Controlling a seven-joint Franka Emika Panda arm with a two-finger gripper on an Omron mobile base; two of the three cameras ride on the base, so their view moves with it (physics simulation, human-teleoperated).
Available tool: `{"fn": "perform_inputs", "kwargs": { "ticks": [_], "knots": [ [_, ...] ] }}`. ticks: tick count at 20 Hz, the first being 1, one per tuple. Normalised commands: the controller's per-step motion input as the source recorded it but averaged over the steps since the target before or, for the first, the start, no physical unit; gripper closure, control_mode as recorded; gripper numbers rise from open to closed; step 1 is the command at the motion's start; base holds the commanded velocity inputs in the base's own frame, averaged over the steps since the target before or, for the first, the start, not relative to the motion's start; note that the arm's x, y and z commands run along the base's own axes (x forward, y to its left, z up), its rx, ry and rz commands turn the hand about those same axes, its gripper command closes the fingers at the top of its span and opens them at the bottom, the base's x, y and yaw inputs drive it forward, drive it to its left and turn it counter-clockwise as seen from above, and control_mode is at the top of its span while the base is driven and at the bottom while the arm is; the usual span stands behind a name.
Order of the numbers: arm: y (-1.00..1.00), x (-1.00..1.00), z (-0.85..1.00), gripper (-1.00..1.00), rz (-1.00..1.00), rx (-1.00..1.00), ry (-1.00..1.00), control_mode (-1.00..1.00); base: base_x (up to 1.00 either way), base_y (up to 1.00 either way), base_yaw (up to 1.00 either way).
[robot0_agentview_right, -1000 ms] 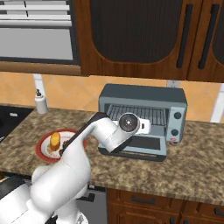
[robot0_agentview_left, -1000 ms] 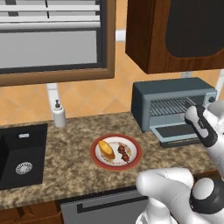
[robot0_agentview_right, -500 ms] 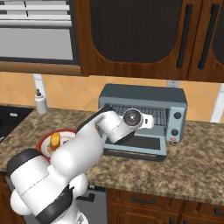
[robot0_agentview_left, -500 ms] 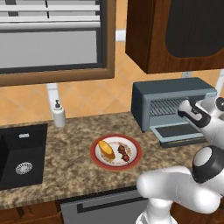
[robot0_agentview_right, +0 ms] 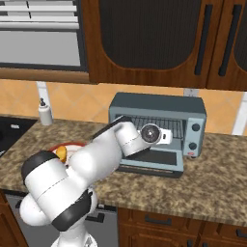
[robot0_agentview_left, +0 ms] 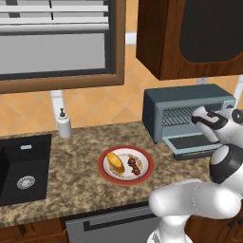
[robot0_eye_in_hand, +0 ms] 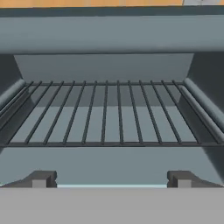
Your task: Pick up the kebab skewer and baguette bread, and place them inside the toaster oven. Close the toaster oven door and start by setting the timer.
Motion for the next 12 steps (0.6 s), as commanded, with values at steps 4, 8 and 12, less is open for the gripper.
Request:
{"fn": "perform_inputs", "kwargs": {
  "ticks": [4, 8, 12],
  "knots": [
    [-0.05, 0.51, 0.00, -1.00, -0.01, 0.01, -0.04, -1.00, 0.00, 0.00, 0.00],
    [-0.03, 0.46, 0.00, -1.00, 0.00, 0.01, -0.03, -1.00, 0.00, 0.00, 0.00],
    [0.00, 0.11, -0.19, -1.00, 0.00, 0.00, -0.03, -1.00, 0.00, 0.00, 0.00]
  ]
}}
